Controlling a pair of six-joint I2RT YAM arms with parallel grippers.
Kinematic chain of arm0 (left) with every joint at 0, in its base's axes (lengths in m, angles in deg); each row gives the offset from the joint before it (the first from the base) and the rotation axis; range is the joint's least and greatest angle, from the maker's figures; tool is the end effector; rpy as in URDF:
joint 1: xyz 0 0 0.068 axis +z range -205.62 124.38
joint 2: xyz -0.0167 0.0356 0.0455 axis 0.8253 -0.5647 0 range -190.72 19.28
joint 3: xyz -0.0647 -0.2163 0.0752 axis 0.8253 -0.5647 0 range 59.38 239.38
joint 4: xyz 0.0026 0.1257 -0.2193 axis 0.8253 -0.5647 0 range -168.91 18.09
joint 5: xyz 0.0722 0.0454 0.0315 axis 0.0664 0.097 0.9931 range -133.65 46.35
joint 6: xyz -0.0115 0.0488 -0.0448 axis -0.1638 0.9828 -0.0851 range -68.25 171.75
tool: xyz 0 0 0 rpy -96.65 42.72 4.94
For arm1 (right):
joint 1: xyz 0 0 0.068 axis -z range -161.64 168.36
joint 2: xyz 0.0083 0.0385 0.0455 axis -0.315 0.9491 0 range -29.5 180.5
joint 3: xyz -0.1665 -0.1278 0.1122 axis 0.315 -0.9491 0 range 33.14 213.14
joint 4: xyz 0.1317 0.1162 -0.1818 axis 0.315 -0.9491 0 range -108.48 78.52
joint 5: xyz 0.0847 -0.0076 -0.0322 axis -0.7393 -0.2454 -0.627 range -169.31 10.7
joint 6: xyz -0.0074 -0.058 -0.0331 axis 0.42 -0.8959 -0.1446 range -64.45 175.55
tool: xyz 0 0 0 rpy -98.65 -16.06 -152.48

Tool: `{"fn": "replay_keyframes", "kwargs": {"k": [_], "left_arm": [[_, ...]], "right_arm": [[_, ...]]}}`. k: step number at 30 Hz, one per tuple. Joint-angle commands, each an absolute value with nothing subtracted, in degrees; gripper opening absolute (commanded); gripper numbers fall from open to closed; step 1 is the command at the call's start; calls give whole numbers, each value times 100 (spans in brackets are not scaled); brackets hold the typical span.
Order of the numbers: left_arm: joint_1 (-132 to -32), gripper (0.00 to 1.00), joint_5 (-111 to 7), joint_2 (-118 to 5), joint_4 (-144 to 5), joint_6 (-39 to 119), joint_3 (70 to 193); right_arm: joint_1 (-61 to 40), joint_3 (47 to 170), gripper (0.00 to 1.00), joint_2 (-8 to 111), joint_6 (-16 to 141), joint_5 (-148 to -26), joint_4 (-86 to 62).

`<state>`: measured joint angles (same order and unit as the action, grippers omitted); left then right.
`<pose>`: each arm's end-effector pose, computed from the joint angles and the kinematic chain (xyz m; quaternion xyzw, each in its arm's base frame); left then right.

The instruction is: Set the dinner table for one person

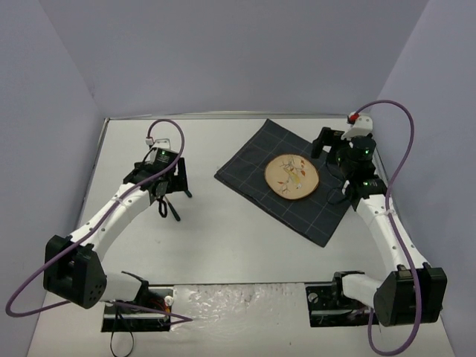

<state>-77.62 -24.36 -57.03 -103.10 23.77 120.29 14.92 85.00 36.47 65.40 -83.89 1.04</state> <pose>0.2800 -0.0940 0.2396 -0.1097 0.9115 -0.0130 0.3962 0.2971 0.0221 0.3188 0.0121 0.7168 0.1091 0.6886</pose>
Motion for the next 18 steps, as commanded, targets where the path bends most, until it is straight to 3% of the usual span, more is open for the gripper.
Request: {"fn": "replay_keyframes", "kwargs": {"k": [1, 13, 18], "left_arm": [[-7706, 97, -2036, -5741, -10072, 1186, 11872], [-7697, 96, -2247, -6486, -9052, 130, 10911], [-7689, 88, -2221, -6685, -8729, 113, 10763]], "right_arm": [[1350, 8501, 100, 3341, 6819, -8983, 172], [1246, 8183, 100, 2885, 7076, -10048, 154], [1186, 8148, 100, 2815, 7067, -10084, 171]]}}
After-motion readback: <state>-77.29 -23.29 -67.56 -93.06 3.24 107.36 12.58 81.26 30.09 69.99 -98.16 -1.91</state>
